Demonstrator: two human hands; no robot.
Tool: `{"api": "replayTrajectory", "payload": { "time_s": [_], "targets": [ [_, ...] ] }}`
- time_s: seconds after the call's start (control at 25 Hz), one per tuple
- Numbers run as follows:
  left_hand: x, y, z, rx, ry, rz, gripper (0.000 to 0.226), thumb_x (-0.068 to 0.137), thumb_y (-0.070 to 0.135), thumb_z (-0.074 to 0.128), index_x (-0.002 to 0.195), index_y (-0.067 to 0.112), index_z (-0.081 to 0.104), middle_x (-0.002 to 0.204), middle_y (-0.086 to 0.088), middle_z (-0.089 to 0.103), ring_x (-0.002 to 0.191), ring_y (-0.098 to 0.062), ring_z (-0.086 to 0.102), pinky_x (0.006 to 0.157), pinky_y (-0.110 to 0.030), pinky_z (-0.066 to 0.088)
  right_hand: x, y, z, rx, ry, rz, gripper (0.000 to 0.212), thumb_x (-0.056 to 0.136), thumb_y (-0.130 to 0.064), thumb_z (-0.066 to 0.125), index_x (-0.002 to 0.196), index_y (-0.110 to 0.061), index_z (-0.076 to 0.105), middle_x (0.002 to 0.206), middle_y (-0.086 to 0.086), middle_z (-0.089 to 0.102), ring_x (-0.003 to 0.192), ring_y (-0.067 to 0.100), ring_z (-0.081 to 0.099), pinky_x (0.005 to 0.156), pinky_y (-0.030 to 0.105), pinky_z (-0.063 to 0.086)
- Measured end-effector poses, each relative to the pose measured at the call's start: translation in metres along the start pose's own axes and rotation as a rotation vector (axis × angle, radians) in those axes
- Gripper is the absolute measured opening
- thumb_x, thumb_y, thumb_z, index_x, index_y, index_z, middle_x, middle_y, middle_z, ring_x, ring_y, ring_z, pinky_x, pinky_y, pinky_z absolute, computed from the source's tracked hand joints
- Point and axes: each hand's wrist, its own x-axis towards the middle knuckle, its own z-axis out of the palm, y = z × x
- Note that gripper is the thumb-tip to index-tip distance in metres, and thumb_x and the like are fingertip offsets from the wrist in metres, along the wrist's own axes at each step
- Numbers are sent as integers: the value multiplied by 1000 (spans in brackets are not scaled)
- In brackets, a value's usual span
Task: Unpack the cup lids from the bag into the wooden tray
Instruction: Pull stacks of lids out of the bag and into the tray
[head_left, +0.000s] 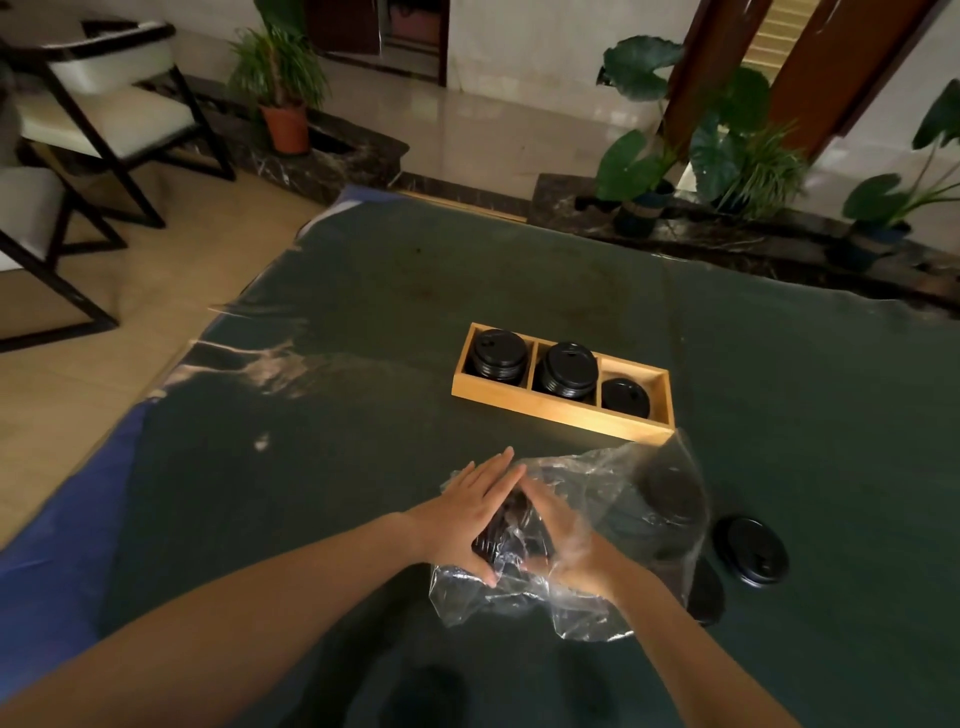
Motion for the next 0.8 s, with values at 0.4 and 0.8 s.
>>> {"api": "replayTrajectory", "payload": {
  "time_s": [0.4,0.8],
  "targets": [
    [-6,1,1,-132,13,5,131,68,36,81,141,32,-28,146,8,-41,144,-22,-20,118,-44,6,24,-13,-8,467,-195,166,106,49,-60,73,136,-18,29,114,-8,53,105,1,56,94,28,44],
    [-2,0,6,-104,-16,61,135,64,41,83,140,35,-28,150,3,-38,144,-21,-23,119,-48,5,49,-9,-19,299,-442,186,66,71,-9,76,129,-11,45,120,8,61,111,22,58,101,38,47]
  ]
}}
